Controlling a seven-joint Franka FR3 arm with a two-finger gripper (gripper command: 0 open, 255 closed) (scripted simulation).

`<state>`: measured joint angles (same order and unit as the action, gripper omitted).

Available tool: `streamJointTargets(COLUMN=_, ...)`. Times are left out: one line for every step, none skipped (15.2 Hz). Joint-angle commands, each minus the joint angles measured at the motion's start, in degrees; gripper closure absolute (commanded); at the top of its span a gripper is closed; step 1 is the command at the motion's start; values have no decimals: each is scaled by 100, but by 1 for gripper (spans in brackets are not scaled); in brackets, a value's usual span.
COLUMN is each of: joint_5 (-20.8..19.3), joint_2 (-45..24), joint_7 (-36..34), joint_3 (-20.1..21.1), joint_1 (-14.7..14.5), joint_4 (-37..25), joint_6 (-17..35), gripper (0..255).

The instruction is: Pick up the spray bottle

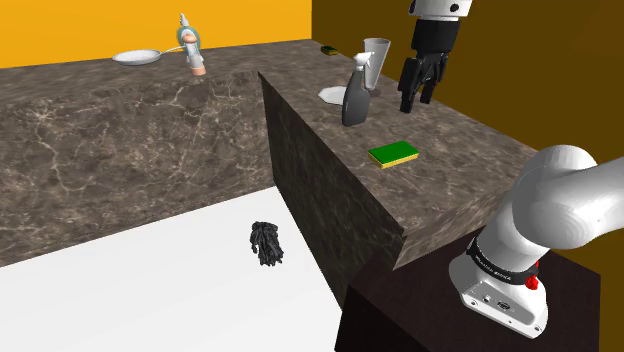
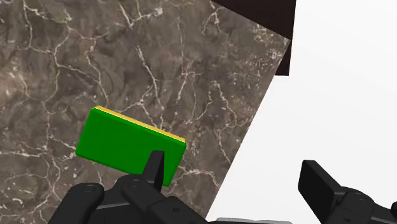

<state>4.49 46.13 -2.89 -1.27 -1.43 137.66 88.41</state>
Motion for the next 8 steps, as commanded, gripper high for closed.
streamJointTargets(joint_5=0, joint_2=0, joint_7=0, joint_3=0, joint_1=0, joint_4=0, joint_6=0, gripper=0)
streamJointTargets(joint_5=-101, joint_2=33, joint_7=367, joint_3=-193, joint_1=-24, joint_4=82, joint_6=143, gripper=0)
streamJointTargets(joint_5=-198, joint_2=46, joint_7=732, joint_3=-393, joint_1=-54, joint_4=151, joint_6=290, gripper=0)
streamJointTargets(joint_5=-290, joint_2=41, joint_7=1096, joint_3=-596, joint_1=-87, joint_4=204, joint_6=440, gripper=0)
streamJointTargets(joint_5=-373, joint_2=17, joint_7=1462, joint_3=-802, joint_1=-122, joint_4=242, joint_6=593, gripper=0)
streamJointTargets(joint_5=-449, joint_2=-26, joint_7=1827, joint_3=-1013, joint_1=-166, joint_4=264, joint_6=748, gripper=0)
streamJointTargets(joint_5=-516, joint_2=-88, joint_7=2191, joint_3=-1227, joint_1=-219, joint_4=269, joint_6=902, gripper=0)
streamJointTargets(joint_5=-570, joint_2=-167, joint_7=2559, joint_3=-1443, joint_1=-278, joint_4=259, joint_6=1056, gripper=0)
